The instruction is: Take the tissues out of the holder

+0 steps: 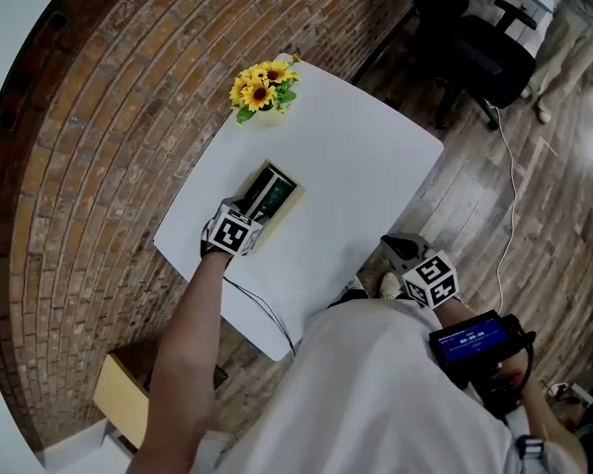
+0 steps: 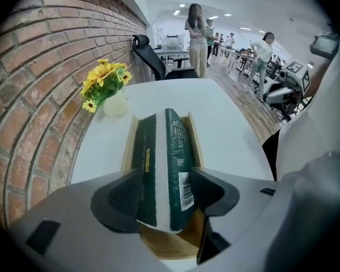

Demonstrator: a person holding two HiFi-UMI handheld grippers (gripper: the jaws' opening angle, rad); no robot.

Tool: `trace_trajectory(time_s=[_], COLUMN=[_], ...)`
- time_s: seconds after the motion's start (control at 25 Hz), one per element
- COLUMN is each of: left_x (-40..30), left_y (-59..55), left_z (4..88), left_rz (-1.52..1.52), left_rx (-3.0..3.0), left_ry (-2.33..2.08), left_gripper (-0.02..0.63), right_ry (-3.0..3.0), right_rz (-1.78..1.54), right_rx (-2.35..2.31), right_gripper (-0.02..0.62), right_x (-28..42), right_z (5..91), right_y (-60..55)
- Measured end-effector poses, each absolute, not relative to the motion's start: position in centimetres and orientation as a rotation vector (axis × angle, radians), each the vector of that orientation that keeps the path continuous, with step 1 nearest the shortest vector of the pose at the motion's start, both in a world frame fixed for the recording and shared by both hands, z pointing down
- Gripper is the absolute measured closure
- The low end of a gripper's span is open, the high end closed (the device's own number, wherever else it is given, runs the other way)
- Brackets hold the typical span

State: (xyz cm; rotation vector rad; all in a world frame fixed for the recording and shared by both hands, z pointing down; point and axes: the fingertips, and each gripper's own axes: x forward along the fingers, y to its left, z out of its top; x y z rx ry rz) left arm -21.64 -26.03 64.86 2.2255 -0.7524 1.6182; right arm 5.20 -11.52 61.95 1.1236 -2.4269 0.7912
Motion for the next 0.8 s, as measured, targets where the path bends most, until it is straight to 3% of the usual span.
trace_trajectory(time_s=[0.8], left_x=[-21.6], left_y=[-25.7], left_z=[63.2], left_rz=[1.661], left_rx=[2.236], left_ry=[-0.81], left_gripper=[0.405], right_ry=[-2.419], right_rz=[0.797], right_rx=[1.16], right_gripper=[0.589], right_x=[6.0], right_z=[61.8], right_y=[-11.2])
